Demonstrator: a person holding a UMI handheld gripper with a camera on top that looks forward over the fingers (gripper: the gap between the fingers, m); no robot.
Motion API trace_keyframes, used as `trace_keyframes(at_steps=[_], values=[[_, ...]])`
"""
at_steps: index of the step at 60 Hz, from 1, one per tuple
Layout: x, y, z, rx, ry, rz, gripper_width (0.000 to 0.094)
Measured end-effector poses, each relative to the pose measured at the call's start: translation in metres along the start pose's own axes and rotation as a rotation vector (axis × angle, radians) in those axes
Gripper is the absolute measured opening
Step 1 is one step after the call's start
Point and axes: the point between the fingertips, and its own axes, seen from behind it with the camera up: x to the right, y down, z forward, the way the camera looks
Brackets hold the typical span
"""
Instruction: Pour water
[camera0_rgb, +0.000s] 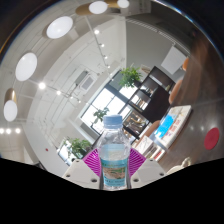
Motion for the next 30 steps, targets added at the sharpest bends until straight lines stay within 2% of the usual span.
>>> trace_keyframes(at_steps=[5, 6, 17, 24, 30], values=[[0.034, -0.025, 0.014, -0.004, 0.085, -0.301, 0.0307], [0.031, -0.028, -0.006, -0.006, 0.107, -0.358, 0.0308], [0.123, -0.084, -0.027, -0.033, 0.381, -0.847, 0.0307], [0.174, -0.102, -0.029, -0.008, 0.421, -0.836, 0.0308], [0.220, -0.103, -0.036, -0.043, 0.468, -0.844, 0.0315]])
